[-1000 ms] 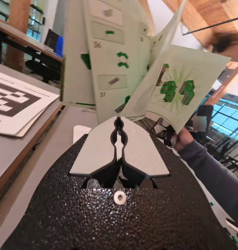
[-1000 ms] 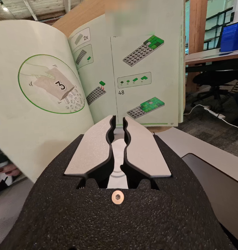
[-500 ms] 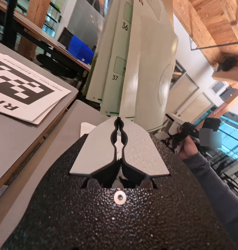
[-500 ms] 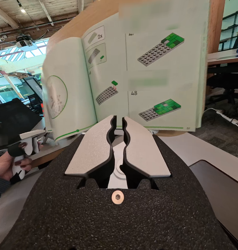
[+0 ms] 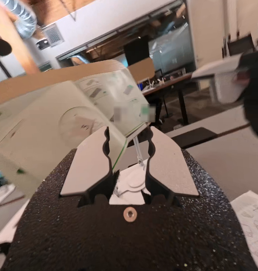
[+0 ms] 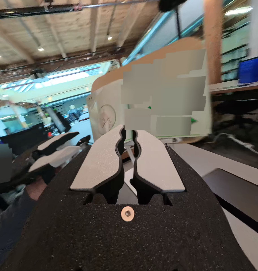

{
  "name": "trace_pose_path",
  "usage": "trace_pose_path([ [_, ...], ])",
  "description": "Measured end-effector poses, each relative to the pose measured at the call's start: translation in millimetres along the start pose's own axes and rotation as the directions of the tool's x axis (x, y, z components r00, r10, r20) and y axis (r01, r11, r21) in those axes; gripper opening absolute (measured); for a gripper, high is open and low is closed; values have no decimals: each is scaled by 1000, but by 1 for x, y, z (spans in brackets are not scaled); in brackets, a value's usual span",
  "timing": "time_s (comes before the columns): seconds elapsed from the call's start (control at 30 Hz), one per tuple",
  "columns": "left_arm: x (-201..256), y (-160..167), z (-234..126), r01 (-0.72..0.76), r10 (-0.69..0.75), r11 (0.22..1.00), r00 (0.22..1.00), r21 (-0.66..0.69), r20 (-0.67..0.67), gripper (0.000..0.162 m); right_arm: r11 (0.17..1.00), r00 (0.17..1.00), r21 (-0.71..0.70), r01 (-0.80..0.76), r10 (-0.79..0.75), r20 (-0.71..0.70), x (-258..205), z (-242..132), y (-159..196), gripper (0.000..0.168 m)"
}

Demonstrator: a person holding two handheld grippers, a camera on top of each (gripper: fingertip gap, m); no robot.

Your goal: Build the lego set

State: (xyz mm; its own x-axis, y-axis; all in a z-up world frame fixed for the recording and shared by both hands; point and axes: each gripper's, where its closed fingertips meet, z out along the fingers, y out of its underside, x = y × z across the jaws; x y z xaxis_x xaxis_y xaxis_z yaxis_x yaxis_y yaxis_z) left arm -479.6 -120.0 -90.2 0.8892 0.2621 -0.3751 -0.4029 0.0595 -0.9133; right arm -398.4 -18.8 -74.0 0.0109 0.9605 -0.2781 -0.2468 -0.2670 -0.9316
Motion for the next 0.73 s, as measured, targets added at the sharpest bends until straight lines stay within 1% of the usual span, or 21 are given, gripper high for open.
trace_pose_path([
  [0.1,41,2,38,-152,147,987,985,-45,-91,48,996,984,44,81,-73,-162,5,-54,-23,6],
  [0.13,53,4,50,-191,185,980,976,-51,-114,46,991,972,36,128,-118,-204,6,-69,-25,6],
  [0.2,74,10,73,-276,264,959,953,-69,-145,42,973,931,-27,230,-228,-283,11,-92,-23,5],
  [0.23,82,15,84,-313,297,946,942,-82,-157,41,955,903,-62,289,-294,-313,15,-100,-25,5],
  [0.3,95,24,105,-360,338,926,923,-110,-182,41,932,862,-128,339,-362,-355,22,-110,-31,7],
  [0.37,103,32,119,-368,336,917,920,-151,-201,41,908,829,-148,391,-418,-371,23,-114,-37,7],
  [0.43,110,37,126,-340,297,922,928,-185,-224,40,881,800,-179,439,-474,-369,27,-114,-36,9],
  [0.47,113,38,128,-315,268,928,936,-200,-230,41,870,797,-202,450,-493,-350,28,-113,-32,14],
  [0.53,120,44,129,-272,209,930,945,-246,-251,46,865,818,-241,440,-497,-291,25,-106,-20,35],
  [0.63,134,57,133,-232,131,910,947,-343,-294,71,879,859,-266,396,-457,-230,5,-96,-18,83],
  [0.67,138,59,133,-243,135,901,944,-360,-300,80,877,861,-271,397,-458,-220,-6,-94,-21,96],
  [0.73,146,61,134,-302,188,870,934,-391,-303,99,855,838,-293,428,-497,-227,-27,-95,-27,110],
])
